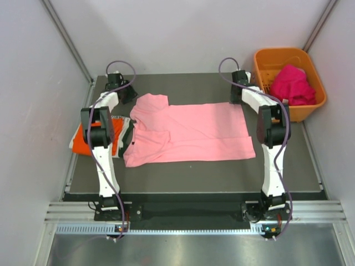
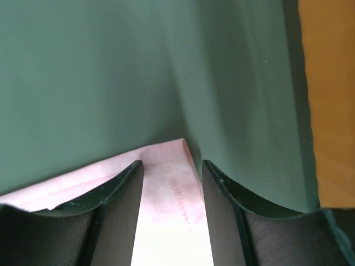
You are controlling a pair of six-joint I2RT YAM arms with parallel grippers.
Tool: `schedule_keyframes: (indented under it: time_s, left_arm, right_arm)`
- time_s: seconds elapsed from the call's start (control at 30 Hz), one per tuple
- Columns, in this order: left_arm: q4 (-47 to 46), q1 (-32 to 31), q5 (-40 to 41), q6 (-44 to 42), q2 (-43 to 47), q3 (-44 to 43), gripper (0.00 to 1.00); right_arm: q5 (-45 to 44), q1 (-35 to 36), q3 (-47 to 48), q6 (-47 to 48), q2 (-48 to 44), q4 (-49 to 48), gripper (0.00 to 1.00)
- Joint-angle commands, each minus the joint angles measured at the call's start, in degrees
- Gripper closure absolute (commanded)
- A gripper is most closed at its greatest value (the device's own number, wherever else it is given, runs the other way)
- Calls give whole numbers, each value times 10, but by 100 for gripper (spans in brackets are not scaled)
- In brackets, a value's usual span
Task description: Fold and stack the t-shirts
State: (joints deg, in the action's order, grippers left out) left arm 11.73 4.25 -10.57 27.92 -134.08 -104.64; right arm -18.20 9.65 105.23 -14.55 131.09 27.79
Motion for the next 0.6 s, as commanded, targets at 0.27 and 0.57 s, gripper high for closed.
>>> schedule_keyframes:
  time_s: [0.27,0.57]
  left_arm:
    - [77,-14,4,-31,-33,-86,45]
    - [86,-14,1,-36,-37,-91,45]
  right_arm:
    - [46,-22,67,4,37,58,69]
    - [64,-22,83,14,51,70,95]
